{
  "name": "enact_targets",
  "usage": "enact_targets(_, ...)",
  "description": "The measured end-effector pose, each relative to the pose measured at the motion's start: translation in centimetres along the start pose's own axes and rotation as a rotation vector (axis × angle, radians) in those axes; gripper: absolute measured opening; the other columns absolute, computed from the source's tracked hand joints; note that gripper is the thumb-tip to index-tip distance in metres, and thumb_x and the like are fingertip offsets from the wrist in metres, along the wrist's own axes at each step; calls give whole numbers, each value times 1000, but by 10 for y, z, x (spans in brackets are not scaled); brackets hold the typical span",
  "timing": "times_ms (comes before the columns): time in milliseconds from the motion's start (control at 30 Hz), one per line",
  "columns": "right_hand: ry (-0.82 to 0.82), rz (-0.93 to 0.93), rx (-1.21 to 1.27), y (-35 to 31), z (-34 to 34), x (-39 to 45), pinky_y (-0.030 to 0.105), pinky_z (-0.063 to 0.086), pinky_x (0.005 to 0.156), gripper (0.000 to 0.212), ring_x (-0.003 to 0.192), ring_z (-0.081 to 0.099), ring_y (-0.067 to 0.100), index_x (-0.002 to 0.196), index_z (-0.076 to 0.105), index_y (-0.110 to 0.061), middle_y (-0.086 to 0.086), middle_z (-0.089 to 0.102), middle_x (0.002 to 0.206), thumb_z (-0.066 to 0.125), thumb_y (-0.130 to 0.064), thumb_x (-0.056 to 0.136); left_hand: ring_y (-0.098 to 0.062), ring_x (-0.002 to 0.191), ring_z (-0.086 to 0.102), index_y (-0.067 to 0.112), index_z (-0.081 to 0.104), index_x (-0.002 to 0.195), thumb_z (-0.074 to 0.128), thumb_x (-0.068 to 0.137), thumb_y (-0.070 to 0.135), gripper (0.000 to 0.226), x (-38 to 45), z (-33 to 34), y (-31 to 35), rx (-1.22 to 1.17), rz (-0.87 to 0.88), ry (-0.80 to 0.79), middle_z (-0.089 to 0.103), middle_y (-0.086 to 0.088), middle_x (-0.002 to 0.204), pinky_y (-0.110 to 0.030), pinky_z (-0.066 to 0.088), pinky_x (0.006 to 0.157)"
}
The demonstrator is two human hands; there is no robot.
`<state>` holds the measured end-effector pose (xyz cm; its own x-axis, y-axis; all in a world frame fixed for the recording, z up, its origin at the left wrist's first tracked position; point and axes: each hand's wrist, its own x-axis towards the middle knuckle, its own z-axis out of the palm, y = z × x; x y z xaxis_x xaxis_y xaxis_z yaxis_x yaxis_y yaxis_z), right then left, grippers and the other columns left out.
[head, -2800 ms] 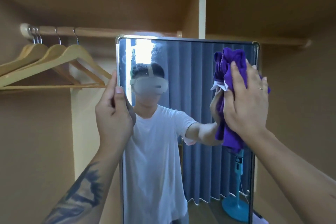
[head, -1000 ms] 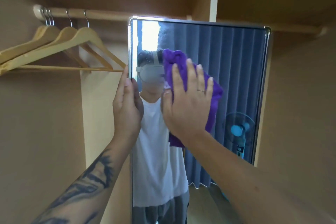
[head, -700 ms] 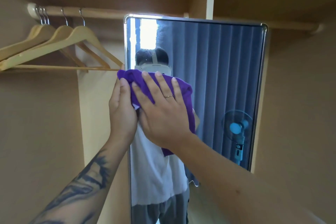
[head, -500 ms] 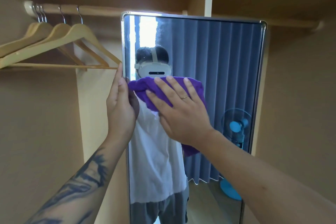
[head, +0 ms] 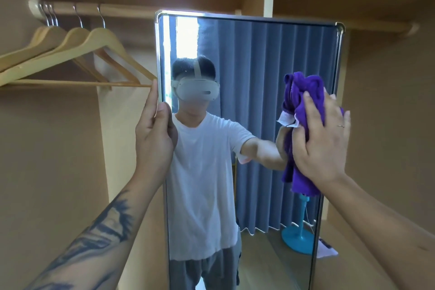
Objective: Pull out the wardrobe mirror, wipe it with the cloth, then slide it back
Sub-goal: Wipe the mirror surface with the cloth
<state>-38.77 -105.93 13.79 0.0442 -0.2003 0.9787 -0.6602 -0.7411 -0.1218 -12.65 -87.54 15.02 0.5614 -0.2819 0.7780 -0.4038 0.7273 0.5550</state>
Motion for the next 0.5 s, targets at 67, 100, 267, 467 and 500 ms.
enact_targets(67, 21, 78, 37, -16, 3, -1, 59, 7, 127, 62, 158, 19, 33, 161, 31, -25, 11, 24, 170, 42, -31, 100, -6, 67, 42, 68, 53, 138, 58, 94, 55, 46, -3, -8, 3, 47, -39, -35, 37, 5, 76, -19, 45, 69)
enact_targets(100, 30, 102, 34, -26, 4, -1, 60, 8, 127, 63, 158, 20, 34, 162, 31, -24, 13, 24, 170, 44, -33, 101, -8, 68, 42, 70, 53, 137, 57, 95, 56, 45, -6, -14, 4, 75, -56, -49, 38, 2, 77, -26, 45, 74)
enact_targets(267, 17, 92, 0, -74, 5, -3, 62, 15, 126, 69, 156, 24, 38, 161, 37, -16, 17, 29, 169, 50, -44, 99, -12, 70, 42, 71, 54, 133, 54, 111, 32, 45, -16, -28, 14, 204, -93, -94, 46, 2, 70, -37, 39, 85)
enact_targets(467, 46, -119, 67, -148, 19, -7, 66, 19, 123, 62, 155, 30, 36, 157, 46, -18, 14, 36, 167, 52, -41, 99, -24, 78, 40, 66, 51, 137, 54, 110, 28, 47, -20, -32, 30, 174, -192, -161, 44, -21, 76, -42, 48, 76)
enact_targets(500, 43, -166, 82, -158, 22, -11, 66, 18, 123, 63, 155, 30, 36, 157, 46, -19, 13, 37, 166, 54, -41, 98, -20, 74, 47, 63, 50, 140, 54, 110, 27, 47, -20, -33, 30, 173, -185, -184, 50, -14, 74, -37, 52, 73)
